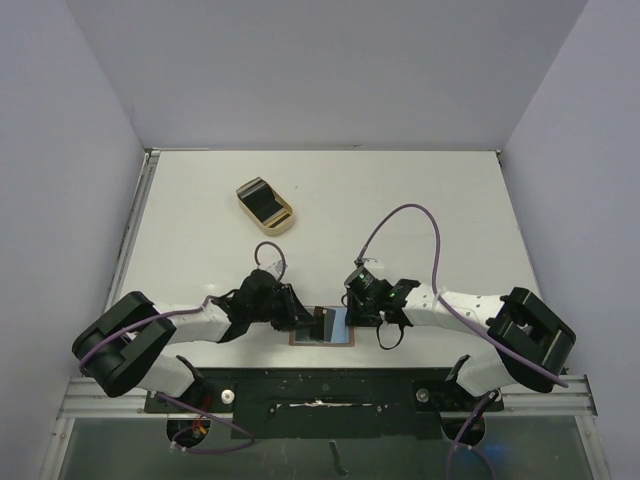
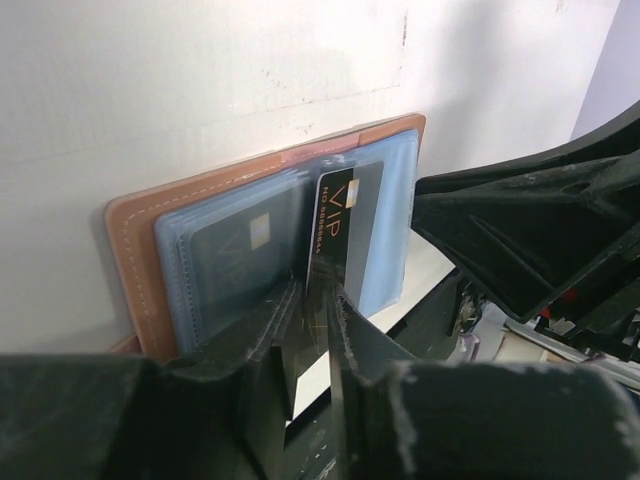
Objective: Put the credit cards into the card holder
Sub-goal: Insert the credit card into the card holder.
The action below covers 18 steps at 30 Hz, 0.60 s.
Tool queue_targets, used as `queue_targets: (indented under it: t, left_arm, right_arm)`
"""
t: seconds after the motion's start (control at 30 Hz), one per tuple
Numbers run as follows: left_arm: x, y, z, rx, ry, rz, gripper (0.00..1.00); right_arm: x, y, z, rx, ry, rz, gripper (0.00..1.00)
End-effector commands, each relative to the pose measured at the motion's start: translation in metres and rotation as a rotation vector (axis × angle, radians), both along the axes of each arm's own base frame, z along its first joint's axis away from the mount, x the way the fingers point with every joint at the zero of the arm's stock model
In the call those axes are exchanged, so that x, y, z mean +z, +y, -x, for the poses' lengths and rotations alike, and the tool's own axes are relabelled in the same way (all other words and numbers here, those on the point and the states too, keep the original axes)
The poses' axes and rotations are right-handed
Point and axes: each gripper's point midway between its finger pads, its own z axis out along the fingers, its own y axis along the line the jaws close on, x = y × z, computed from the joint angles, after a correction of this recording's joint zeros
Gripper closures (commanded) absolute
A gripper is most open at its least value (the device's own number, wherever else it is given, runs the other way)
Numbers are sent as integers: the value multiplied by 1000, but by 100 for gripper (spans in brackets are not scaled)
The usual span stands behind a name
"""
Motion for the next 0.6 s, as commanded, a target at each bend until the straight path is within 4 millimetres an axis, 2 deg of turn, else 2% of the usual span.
queue_targets:
  t: [0.0, 0.13, 0.27, 0.57]
  left_arm:
    - [6, 1, -8, -2, -41, -53, 81]
    - [14, 4, -11, 7, -68, -71, 73]
    - [18, 7, -15, 0, -91, -106, 70]
    - [9, -2, -6, -34, -59, -85, 68]
  right_arm:
    - [9, 0, -5, -14, -31, 17, 76]
    - [17, -4, -6, -22, -43, 28, 78]
    - [21, -5, -6, -24, -45, 27, 78]
    - [6, -5, -1, 2, 7, 62, 81]
